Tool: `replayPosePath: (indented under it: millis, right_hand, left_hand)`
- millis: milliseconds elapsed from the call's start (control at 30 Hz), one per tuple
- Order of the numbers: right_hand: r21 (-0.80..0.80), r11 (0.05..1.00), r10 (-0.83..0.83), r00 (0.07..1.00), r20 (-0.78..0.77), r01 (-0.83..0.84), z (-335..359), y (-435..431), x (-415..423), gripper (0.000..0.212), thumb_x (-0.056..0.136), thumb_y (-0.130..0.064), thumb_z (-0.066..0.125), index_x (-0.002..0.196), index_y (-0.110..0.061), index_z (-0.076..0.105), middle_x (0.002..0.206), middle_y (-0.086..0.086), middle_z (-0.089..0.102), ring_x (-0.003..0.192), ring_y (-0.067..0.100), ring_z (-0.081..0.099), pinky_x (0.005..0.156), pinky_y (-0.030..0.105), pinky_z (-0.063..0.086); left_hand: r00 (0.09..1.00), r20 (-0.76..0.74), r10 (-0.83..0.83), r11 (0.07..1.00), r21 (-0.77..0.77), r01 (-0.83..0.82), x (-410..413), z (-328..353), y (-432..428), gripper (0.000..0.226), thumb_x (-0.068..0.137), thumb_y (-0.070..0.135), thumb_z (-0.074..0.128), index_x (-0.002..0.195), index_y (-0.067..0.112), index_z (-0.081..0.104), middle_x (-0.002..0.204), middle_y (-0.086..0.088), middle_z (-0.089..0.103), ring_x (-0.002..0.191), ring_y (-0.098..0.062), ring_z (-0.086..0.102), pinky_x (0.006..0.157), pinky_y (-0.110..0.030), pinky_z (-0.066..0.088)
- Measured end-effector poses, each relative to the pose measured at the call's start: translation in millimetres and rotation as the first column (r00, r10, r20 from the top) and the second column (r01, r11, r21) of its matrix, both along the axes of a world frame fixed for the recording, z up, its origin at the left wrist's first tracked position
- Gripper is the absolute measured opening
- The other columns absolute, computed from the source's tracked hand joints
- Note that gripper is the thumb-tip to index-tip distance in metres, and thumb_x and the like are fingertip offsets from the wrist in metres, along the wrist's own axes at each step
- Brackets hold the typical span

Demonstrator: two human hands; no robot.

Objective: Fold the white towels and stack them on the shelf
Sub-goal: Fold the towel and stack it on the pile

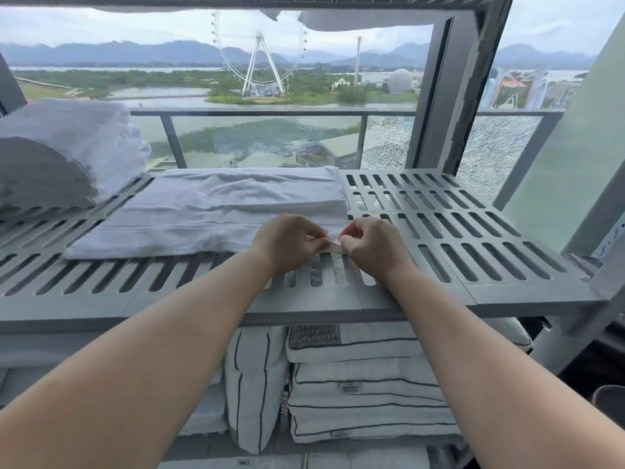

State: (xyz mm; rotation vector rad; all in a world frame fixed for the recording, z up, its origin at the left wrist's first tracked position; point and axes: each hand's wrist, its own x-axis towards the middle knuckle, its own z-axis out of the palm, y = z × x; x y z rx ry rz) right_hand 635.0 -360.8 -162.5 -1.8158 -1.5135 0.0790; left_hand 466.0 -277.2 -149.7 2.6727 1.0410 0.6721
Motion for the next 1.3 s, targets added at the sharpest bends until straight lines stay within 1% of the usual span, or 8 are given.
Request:
replayPosePath:
  millis: [233, 400, 600, 700, 767, 867, 1167, 1300]
  right_hand:
    - [0.073, 0.997, 0.000, 0.988, 0.153, -0.012, -1.6, -3.3, -2.5, 0.015, 0.088, -0.024, 0.065, 0.087, -0.014, 0.074, 0.090, 0.006, 0.070, 0.091, 0.024, 0.059, 0.073, 0.027, 0.034]
    - [0.096, 0.995, -0.044, 0.970, 0.237, 0.022, -2.5, -6.1, -5.1, 0.020, 0.083, -0.021, 0.064, 0.068, -0.011, 0.072, 0.071, 0.007, 0.070, 0.075, 0.027, 0.061, 0.064, 0.032, 0.044]
    - [0.087, 0.989, 0.091, 0.952, 0.291, -0.121, 3.2, -16.7, -13.8, 0.024, 0.081, -0.013, 0.059, 0.098, -0.015, 0.076, 0.100, 0.005, 0.073, 0.101, 0.024, 0.062, 0.082, 0.032, 0.051]
    - [0.064, 0.992, 0.093, 0.961, 0.261, -0.113, 4.1, -19.7, -13.7, 0.021, 0.079, -0.016, 0.061, 0.090, -0.017, 0.080, 0.094, 0.004, 0.075, 0.089, 0.023, 0.067, 0.078, 0.032, 0.054]
    - [0.029, 0.992, 0.111, 0.957, 0.267, -0.123, 3.7, -20.2, -13.3, 0.021, 0.080, -0.018, 0.062, 0.090, -0.015, 0.080, 0.094, 0.004, 0.075, 0.089, 0.023, 0.067, 0.080, 0.033, 0.054]
    - [-0.010, 0.990, 0.140, 0.944, 0.298, -0.144, 2.0, -18.6, -13.7, 0.022, 0.083, -0.018, 0.063, 0.098, -0.012, 0.078, 0.101, 0.005, 0.072, 0.097, 0.023, 0.064, 0.089, 0.029, 0.051]
    - [0.061, 0.993, 0.078, 0.946, 0.316, -0.102, -2.2, -18.0, -12.5, 0.019, 0.087, -0.008, 0.055, 0.089, -0.008, 0.074, 0.091, 0.008, 0.068, 0.088, 0.024, 0.060, 0.072, 0.029, 0.047]
    - [0.059, 0.993, 0.078, 0.928, 0.365, -0.106, -2.1, -18.6, -12.3, 0.023, 0.086, -0.004, 0.052, 0.092, -0.009, 0.074, 0.091, 0.007, 0.067, 0.092, 0.025, 0.059, 0.077, 0.036, 0.053]
  left_hand:
    - [0.990, -0.144, -0.002, 0.878, 0.473, 0.071, -3.9, 9.9, -6.0, 0.028, 0.101, 0.042, 0.050, 0.100, 0.030, 0.076, 0.104, 0.012, 0.072, 0.087, -0.018, 0.071, 0.067, -0.035, 0.056]
    - [0.995, -0.096, -0.028, 0.919, 0.389, 0.063, -6.2, -2.4, -16.5, 0.028, 0.099, 0.044, 0.054, 0.100, 0.029, 0.078, 0.105, 0.014, 0.073, 0.088, -0.015, 0.070, 0.068, -0.034, 0.056]
    - [0.986, -0.164, 0.032, 0.945, 0.325, 0.024, -2.0, -2.5, -20.9, 0.029, 0.097, 0.046, 0.051, 0.107, 0.027, 0.071, 0.102, 0.004, 0.074, 0.096, -0.023, 0.068, 0.074, -0.038, 0.055]
    - [0.990, -0.141, -0.014, 0.963, 0.266, 0.052, -6.2, -1.7, -21.8, 0.028, 0.096, 0.044, 0.056, 0.116, 0.034, 0.073, 0.124, 0.012, 0.069, 0.117, -0.015, 0.062, 0.088, -0.037, 0.054]
    - [0.982, -0.189, -0.002, 0.922, 0.380, 0.075, -11.4, -0.9, -21.3, 0.029, 0.097, 0.044, 0.055, 0.117, 0.035, 0.073, 0.132, 0.014, 0.063, 0.125, -0.011, 0.055, 0.087, -0.037, 0.055]
    - [0.963, -0.269, 0.008, 0.864, 0.487, 0.129, -17.3, -2.2, -19.1, 0.028, 0.097, 0.043, 0.054, 0.111, 0.030, 0.075, 0.122, 0.010, 0.064, 0.116, -0.016, 0.055, 0.072, -0.034, 0.053]
    - [0.999, -0.025, 0.044, 0.956, 0.290, -0.035, -6.2, -0.2, -26.1, 0.013, 0.090, 0.035, 0.067, 0.095, 0.027, 0.077, 0.096, 0.012, 0.071, 0.098, -0.015, 0.059, 0.075, -0.037, 0.053]
    - [0.999, -0.032, 0.038, 0.975, 0.220, -0.030, -12.9, 2.0, -29.7, 0.014, 0.089, 0.039, 0.071, 0.093, 0.028, 0.077, 0.094, 0.014, 0.068, 0.085, -0.012, 0.063, 0.070, -0.034, 0.054]
